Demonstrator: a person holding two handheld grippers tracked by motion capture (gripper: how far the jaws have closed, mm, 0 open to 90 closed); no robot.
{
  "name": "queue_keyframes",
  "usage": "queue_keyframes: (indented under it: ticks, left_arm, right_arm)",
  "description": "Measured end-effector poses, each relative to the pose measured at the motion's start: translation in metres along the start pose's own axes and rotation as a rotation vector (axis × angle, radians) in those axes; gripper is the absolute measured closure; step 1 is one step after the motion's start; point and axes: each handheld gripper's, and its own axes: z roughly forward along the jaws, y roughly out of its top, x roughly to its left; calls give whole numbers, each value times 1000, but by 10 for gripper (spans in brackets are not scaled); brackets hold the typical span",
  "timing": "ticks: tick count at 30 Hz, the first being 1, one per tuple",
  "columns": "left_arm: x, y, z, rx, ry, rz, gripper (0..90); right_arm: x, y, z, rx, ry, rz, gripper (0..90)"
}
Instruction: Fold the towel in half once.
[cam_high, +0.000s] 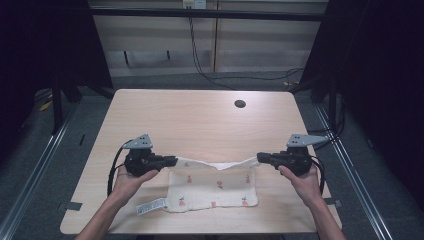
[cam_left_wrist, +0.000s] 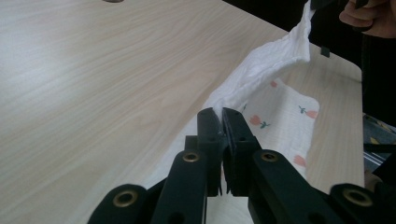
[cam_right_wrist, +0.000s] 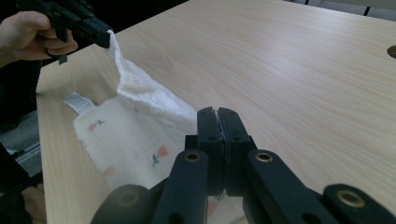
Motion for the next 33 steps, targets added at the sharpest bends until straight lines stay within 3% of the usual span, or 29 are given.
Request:
queue_keyframes:
  ticks: [4, 10, 12, 14, 17, 23, 27, 29, 33]
  left_arm:
    - [-9, -1, -2, 21, 7, 18, 870]
    - [-10, -21, -1, 76, -6, 6, 868]
    - [-11, -27, 2, 96, -14, 7, 868]
    - [-14, -33, 9, 125, 5, 31, 868]
    - [-14, -41, 14, 181, -17, 39, 865]
    - [-18, -51, 15, 221, -27, 37, 842]
    - [-17, -55, 17, 251, -44, 36, 815]
    - [-18, -56, 15, 237, -72, 43, 791]
    - [-21, -56, 12, 247, -136, 24, 701]
  right_arm:
    - [3, -4, -5, 5, -9, 0, 893]
    - [11, -23, -10, 38, -11, 6, 892]
    - [13, -30, -8, 61, -11, 5, 893]
    - [17, -37, -2, 98, -11, -3, 892]
    - [21, -50, 3, 121, 9, 4, 892]
    - [29, -71, 5, 185, 28, 9, 885]
    - [34, -79, 9, 217, 42, 9, 874]
    - [36, -80, 9, 209, 50, 7, 860]
    - [39, -78, 7, 187, 27, -13, 726]
